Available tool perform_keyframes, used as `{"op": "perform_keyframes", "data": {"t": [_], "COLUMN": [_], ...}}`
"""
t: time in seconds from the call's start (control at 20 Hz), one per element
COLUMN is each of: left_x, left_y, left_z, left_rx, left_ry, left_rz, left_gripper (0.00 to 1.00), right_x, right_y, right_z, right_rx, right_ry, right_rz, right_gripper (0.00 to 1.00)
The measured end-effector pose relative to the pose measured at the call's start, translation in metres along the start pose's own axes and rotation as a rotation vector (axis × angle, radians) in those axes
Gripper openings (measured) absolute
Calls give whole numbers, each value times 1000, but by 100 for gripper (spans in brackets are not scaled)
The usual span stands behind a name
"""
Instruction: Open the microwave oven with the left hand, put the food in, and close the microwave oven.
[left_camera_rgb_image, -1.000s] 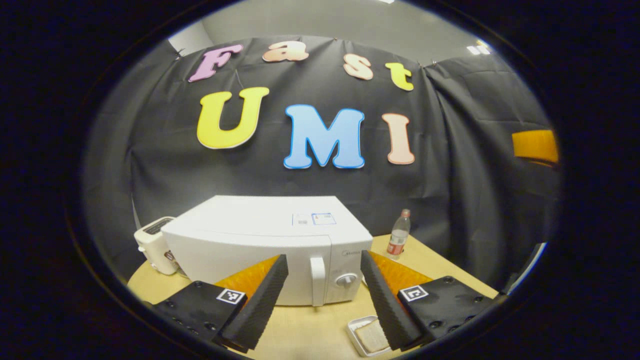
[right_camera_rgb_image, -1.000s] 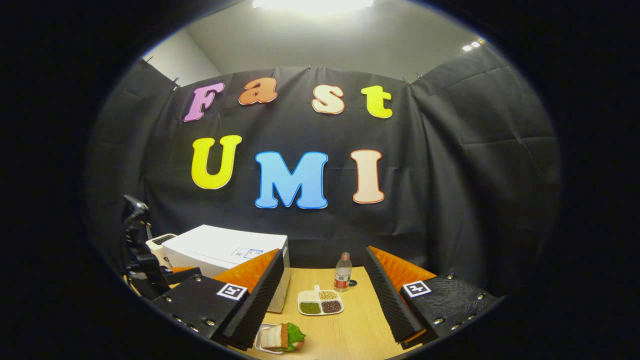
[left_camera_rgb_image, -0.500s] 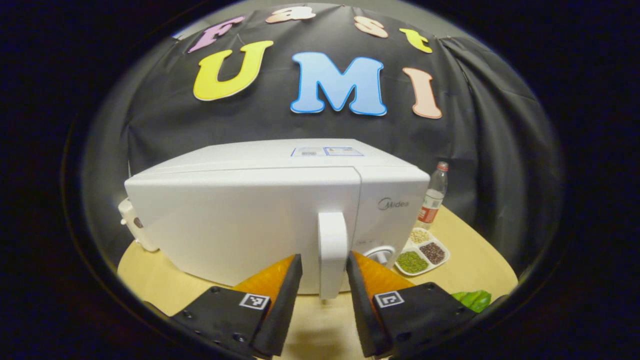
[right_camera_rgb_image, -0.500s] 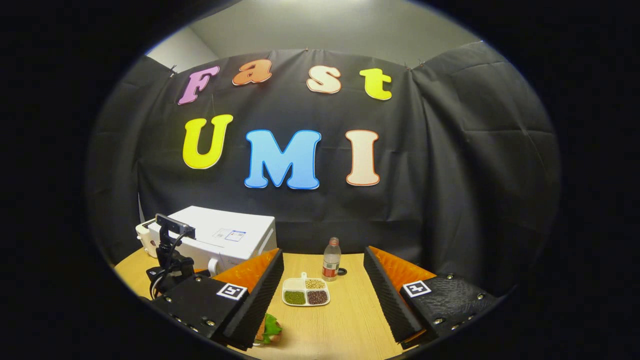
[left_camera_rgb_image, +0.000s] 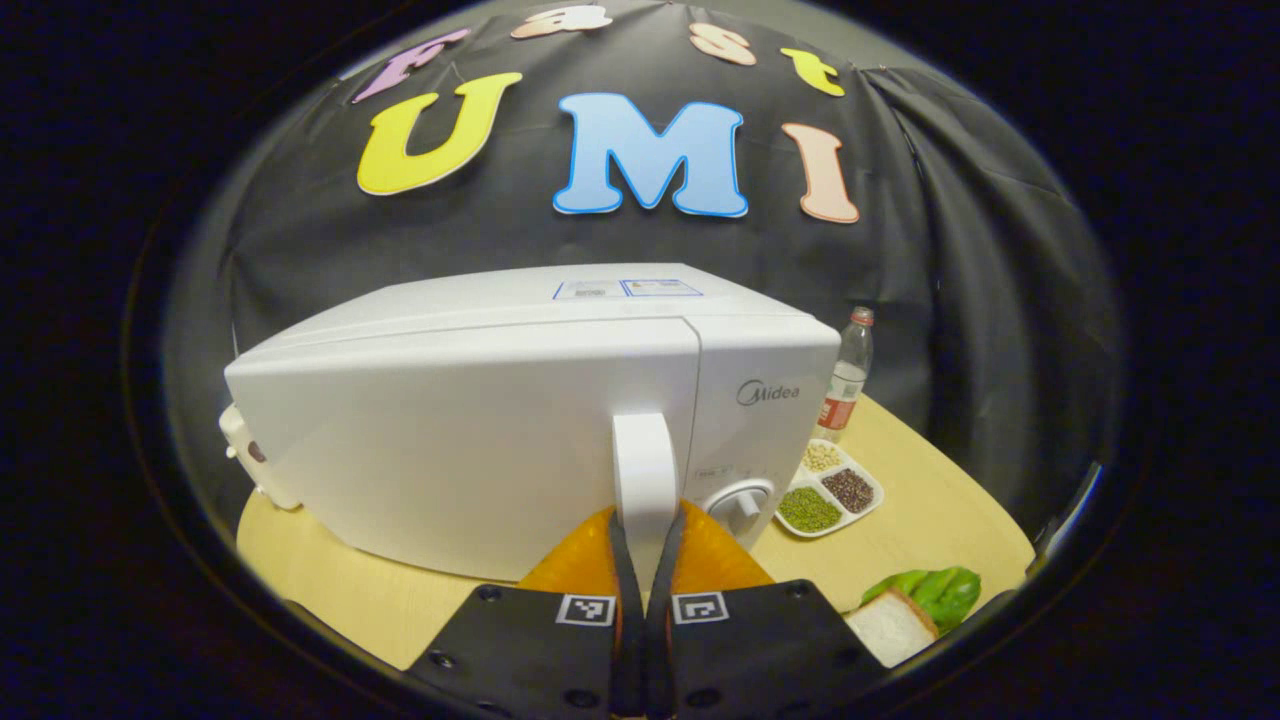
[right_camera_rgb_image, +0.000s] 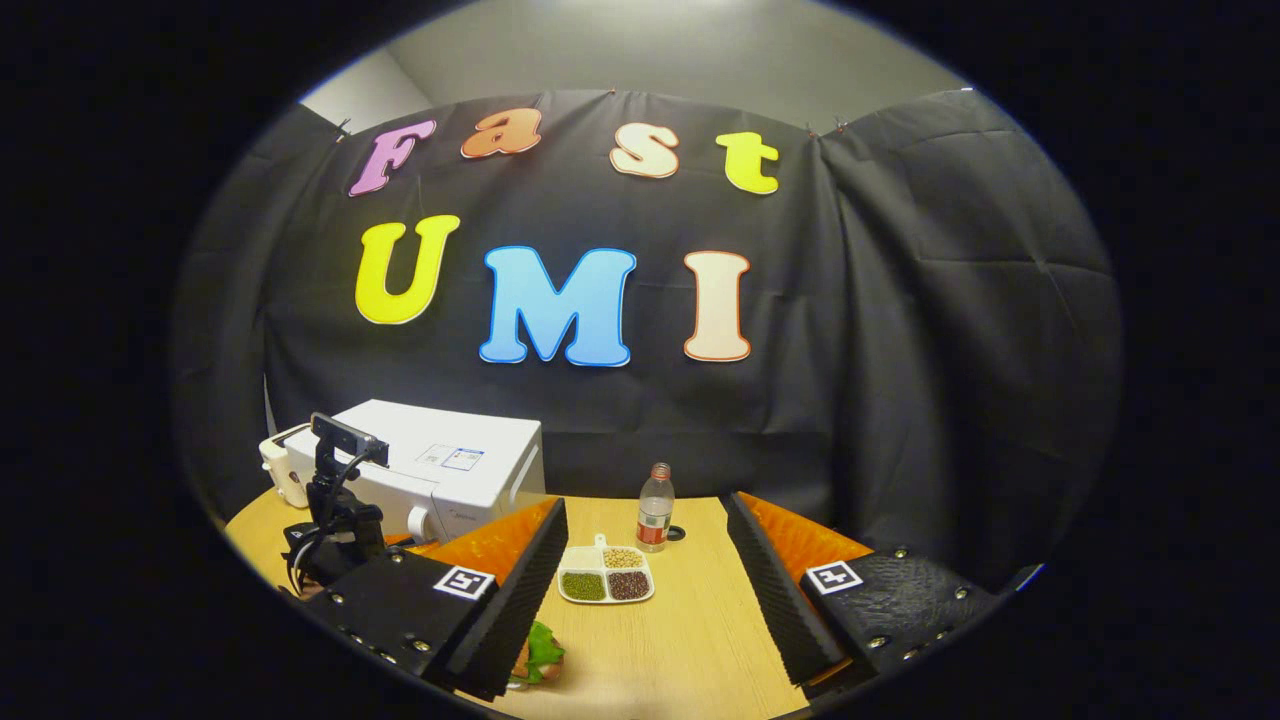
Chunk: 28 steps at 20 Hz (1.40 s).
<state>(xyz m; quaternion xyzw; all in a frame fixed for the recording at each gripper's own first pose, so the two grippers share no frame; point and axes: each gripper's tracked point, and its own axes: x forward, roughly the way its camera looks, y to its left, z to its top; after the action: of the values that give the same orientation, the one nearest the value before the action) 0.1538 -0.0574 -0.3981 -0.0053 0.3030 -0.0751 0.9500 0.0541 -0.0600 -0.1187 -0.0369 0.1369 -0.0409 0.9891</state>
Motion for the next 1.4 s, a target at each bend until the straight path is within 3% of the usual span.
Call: {"op": "perform_keyframes", "data": {"t": [0.15, 0.35, 0.9, 1.25, 1.4], "left_x": [-5, -71, -214, -284, -303], "left_y": [-1, 2, 70, 165, 208], "left_z": [-2, -33, -102, -136, -144], "left_rx": [-4, 59, 95, 122, 78], "left_ry": [22, 18, 91, 141, 134], "left_rz": [-39, -109, -259, -231, -196], "left_gripper": [6, 9, 7, 7, 9], "right_x": [-13, -21, -37, -51, -54], "right_y": [14, 36, 153, 214, 232], "right_z": [1, 1, 3, -4, -9], "right_rx": [5, 18, 38, 59, 52], "right_ry": [-4, -8, -17, 1, 14], "right_rz": [-14, -2, 183, 261, 286], "right_gripper": [98, 97, 97, 98, 97]}}
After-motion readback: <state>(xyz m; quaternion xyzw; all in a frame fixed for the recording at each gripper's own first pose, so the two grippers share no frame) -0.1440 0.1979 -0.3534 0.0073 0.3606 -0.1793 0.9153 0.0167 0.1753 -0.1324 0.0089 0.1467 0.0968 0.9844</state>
